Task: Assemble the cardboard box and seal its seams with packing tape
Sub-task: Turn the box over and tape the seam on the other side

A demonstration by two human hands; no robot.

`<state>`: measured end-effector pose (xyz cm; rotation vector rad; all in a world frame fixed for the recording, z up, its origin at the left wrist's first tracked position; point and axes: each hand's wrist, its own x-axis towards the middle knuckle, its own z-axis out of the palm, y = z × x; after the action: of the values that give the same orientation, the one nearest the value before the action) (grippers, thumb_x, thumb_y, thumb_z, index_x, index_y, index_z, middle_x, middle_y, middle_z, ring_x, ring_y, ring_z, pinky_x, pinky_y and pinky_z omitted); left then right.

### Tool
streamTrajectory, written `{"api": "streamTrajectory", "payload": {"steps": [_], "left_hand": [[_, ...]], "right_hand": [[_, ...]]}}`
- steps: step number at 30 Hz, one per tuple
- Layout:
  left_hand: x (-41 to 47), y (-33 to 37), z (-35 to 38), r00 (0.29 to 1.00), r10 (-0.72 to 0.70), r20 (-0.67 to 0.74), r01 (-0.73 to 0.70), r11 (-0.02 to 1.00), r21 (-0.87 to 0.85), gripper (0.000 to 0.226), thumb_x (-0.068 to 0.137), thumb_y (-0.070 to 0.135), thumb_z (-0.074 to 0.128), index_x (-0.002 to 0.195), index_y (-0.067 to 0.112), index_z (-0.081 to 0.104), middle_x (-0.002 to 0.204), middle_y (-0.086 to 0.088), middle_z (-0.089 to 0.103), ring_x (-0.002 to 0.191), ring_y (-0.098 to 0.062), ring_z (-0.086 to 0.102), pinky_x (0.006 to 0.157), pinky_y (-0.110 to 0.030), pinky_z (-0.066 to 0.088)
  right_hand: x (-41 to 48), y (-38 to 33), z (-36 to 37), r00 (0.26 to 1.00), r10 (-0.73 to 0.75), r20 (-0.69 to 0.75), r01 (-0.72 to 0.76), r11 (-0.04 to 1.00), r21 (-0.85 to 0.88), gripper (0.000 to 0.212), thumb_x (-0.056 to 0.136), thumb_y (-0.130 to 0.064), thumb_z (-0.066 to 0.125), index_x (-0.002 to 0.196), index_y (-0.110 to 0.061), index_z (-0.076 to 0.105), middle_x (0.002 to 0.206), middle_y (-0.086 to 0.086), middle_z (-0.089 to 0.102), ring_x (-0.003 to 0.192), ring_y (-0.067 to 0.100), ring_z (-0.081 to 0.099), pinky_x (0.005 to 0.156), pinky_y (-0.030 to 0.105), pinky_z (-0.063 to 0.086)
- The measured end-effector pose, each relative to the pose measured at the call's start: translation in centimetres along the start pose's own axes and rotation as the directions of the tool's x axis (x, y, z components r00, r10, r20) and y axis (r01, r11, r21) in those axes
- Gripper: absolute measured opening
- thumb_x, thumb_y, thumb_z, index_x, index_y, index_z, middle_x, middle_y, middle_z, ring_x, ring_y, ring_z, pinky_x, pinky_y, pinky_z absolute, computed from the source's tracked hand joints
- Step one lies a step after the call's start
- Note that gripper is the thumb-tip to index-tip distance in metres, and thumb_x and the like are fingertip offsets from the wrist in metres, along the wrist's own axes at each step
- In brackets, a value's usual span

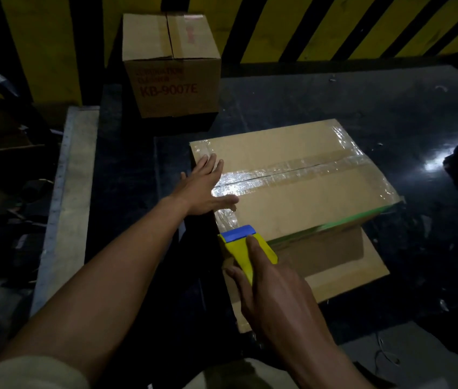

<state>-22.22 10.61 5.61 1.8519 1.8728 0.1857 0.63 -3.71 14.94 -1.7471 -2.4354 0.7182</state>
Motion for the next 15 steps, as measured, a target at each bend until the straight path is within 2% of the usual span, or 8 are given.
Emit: {"api": "streamTrajectory", "payload": {"steps": [2,8,12,15], "left_hand": [[0.0,0.1,0.0,1.000,0.002,-0.002,-0.002,1.000,0.001,0.121,0.068,0.090,0.038,0.160,0.021,0.002,0.166,0.003,-0.016,0.151,-0.014,-0.019,0.113,-0.069,0.005],[0.3,-0.1,0.2,0.999,-0.022,-0.028,0.021,0.999,-0.030,0.100,0.085,0.080,0.037,0.160,0.023,0.006,0.166,0.006,-0.014,0.151,-0.011,-0.018,0.115,-0.069,0.005],[0.4,0.0,0.3,0.999,-0.034,-0.037,0.032,0.998,-0.049,0.094,0.088,0.078,0.036,0.160,0.024,0.008,0.167,0.008,-0.013,0.151,-0.010,-0.017,0.114,-0.068,0.004],[0.6,0.0,0.1,0.998,-0.048,-0.029,0.046,0.996,-0.076,0.084,0.093,0.072,0.031,0.160,0.026,0.010,0.167,0.009,-0.012,0.151,-0.010,-0.016,0.115,-0.067,0.003]], "right_hand": [[-0.1,-0.1,-0.3,1.000,0.008,0.005,-0.008,1.000,-0.008,0.068,0.095,-0.064,0.032,0.154,-0.037,0.014,0.094,0.007,0.042,0.092,0.035,0.058,0.063,0.036,0.032],[-0.2,-0.2,-1.4,1.000,-0.001,0.005,0.001,1.000,0.001,0.070,0.094,-0.066,0.032,0.155,-0.037,0.012,0.105,0.012,0.050,0.092,0.035,0.058,0.064,0.036,0.034],[0.0,-0.5,-2.2,1.000,-0.013,0.000,0.013,1.000,0.023,0.069,0.094,-0.066,0.032,0.154,-0.037,0.016,0.091,0.006,0.041,0.086,0.033,0.058,0.061,0.035,0.034],[0.4,-0.5,-2.7,1.000,-0.016,-0.025,0.017,0.999,0.034,0.067,0.093,-0.067,0.034,0.152,-0.038,0.020,0.092,0.005,0.044,0.085,0.032,0.058,0.060,0.034,0.032]]}}
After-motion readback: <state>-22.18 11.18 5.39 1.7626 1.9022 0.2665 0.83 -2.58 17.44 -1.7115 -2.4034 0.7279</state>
